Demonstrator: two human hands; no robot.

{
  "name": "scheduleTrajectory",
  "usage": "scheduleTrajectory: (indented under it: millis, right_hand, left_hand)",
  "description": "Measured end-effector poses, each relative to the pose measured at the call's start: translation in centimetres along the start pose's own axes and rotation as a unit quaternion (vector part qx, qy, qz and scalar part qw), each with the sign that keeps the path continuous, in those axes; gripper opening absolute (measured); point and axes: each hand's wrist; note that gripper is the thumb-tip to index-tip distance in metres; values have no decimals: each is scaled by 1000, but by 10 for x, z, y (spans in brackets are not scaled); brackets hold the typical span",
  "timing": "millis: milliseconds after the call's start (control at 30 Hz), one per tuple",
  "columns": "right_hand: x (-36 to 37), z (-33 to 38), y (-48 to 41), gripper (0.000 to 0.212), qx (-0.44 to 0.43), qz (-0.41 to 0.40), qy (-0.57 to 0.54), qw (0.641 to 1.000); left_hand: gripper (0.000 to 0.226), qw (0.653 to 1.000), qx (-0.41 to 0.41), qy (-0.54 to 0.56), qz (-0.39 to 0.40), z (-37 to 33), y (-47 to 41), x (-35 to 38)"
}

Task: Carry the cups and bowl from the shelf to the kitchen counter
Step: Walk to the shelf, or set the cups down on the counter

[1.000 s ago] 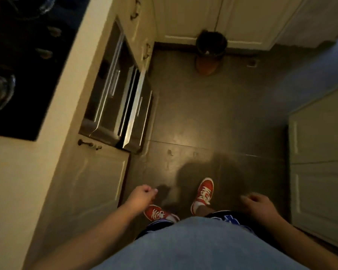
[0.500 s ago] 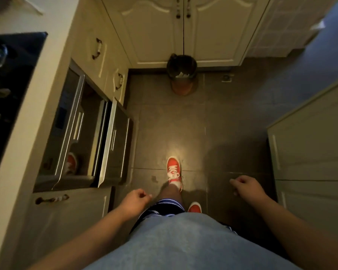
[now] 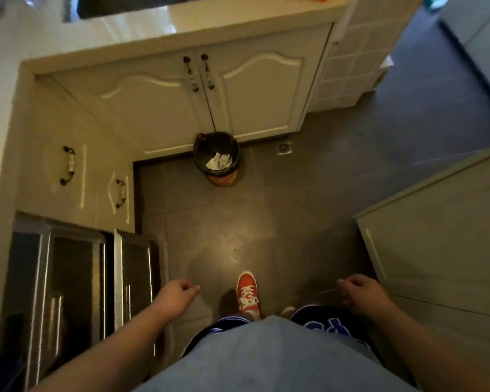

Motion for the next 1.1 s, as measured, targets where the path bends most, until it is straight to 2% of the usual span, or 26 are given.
scheduleTrajectory:
  millis: [167, 367, 500, 867, 1100]
  right_hand:
    - [-37, -21, -23, 21, 72, -22, -50, 996]
    - [-74, -32, -82, 27, 152, -27, -134, 979]
    - [-111, -13, -129, 26, 179, -19, -173, 968]
    - [-263, 158, -249, 19, 39, -28, -121, 992]
    - [-341, 238, -312, 22, 47, -44, -151, 986]
  left_hand:
    - [17, 995, 68, -50, 54, -129, -48, -4]
    - [16, 983, 130, -85, 102, -289, -100, 28]
    - [12, 978, 124, -124, 117, -363, -129, 41]
    - [19, 977, 73, -188, 66, -470, -208, -2]
    - [28, 971, 55, -223, 61, -566, -297, -25]
Point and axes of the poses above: each hand's wrist, its own y-axis away from the middle knuckle, its own x-axis out of the palm, z = x × y, and after that the axes turned 9 degrees about y, right-handed
